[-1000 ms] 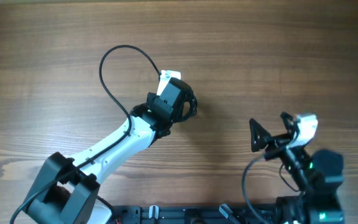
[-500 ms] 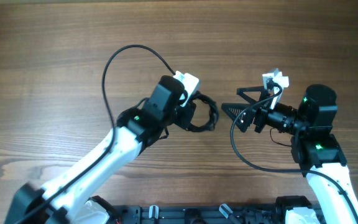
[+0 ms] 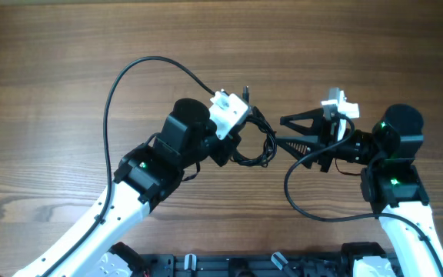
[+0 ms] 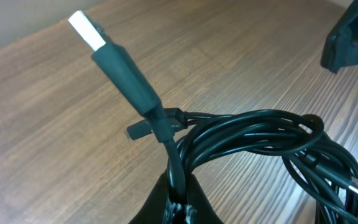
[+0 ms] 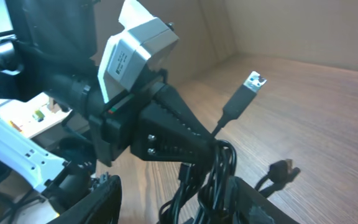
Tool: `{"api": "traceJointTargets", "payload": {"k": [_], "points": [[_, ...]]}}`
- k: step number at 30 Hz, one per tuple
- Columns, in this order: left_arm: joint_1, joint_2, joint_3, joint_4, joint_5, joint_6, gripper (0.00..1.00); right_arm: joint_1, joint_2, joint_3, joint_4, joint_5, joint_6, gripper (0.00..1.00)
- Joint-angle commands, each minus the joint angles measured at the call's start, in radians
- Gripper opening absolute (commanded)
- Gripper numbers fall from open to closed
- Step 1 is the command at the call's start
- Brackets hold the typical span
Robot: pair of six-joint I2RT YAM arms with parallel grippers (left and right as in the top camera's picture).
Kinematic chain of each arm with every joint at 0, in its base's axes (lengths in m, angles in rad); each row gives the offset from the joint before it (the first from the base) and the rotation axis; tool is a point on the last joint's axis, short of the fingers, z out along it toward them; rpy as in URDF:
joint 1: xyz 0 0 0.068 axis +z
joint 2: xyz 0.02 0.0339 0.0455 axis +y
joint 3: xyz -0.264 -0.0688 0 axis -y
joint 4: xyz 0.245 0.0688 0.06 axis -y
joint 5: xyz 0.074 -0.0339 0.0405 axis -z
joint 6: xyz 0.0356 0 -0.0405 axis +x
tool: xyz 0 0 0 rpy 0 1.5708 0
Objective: Untangle cables
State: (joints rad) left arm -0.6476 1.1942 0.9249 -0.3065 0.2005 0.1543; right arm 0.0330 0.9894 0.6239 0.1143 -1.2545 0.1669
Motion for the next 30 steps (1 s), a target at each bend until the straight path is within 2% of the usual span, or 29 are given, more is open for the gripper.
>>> {"api": "traceJointTargets", "payload": {"k": [1, 3, 8, 10, 13, 20, 30], "points": [[0.004, -0.073, 0.017, 0.007, 0.019, 0.16, 0.04, 0.0, -0.001, 0.018, 0.017, -0.064, -0.01, 0.57], [0.004, -0.109, 0.017, 0.007, 0.02, 0.217, 0.04, 0.0, -0.001, 0.018, 0.024, -0.064, -0.009, 0.63], [0.003, -0.134, 0.017, 0.003, 0.021, 0.27, 0.04, 0.0, -0.001, 0.018, 0.026, -0.082, -0.01, 0.63], [-0.016, -0.134, 0.017, -0.004, 0.024, 0.356, 0.04, 0.0, -0.001, 0.018, 0.031, -0.109, -0.011, 0.68], [-0.061, -0.134, 0.017, 0.005, 0.023, 0.458, 0.04, 0.0, -0.001, 0.018, 0.03, -0.111, -0.011, 0.68], [-0.069, -0.192, 0.017, 0.052, 0.016, 0.501, 0.04, 0.0, 0.0, 0.018, -0.006, 0.004, -0.01, 0.73], [-0.069, -0.368, 0.017, 0.067, 0.119, 0.549, 0.04, 0.0, 0.0, 0.018, -0.022, 0.009, -0.011, 0.76]]}}
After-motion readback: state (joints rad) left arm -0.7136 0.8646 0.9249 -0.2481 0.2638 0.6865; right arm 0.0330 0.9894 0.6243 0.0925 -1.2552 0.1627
